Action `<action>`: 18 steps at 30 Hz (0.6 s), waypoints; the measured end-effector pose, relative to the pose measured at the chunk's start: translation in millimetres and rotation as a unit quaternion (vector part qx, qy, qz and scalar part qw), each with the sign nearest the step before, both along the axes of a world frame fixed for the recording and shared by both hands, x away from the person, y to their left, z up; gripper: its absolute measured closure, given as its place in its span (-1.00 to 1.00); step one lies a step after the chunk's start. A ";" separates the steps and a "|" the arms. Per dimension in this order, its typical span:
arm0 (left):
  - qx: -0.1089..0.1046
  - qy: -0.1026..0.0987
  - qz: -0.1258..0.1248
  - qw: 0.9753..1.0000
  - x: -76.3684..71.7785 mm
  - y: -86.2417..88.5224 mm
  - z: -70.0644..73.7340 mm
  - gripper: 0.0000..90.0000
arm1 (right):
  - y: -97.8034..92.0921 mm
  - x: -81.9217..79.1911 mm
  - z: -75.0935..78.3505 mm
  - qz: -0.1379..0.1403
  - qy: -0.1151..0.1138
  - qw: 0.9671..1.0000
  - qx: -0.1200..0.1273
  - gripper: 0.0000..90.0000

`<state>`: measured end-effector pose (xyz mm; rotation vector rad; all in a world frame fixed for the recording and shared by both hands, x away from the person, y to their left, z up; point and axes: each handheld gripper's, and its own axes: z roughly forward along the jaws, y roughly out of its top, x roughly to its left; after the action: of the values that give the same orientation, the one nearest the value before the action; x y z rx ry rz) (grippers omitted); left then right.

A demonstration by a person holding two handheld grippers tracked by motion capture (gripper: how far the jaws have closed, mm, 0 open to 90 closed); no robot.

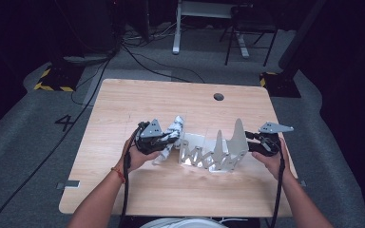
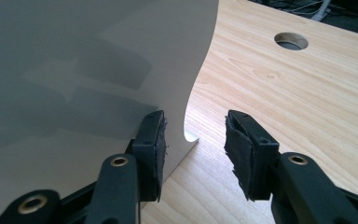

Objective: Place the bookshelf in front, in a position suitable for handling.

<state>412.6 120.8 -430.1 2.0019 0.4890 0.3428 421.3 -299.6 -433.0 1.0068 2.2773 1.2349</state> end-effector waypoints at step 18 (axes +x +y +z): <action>-0.005 -0.021 -0.017 1.000 -13.1 -2.6 7.6 0.77 | -2.0 -5.1 -5.5 0.008 0.003 1.000 0.002 0.26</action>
<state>399.5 118.2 -422.5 1.9877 0.4293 0.3605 416.2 -301.6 -438.5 0.9961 2.2928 1.2459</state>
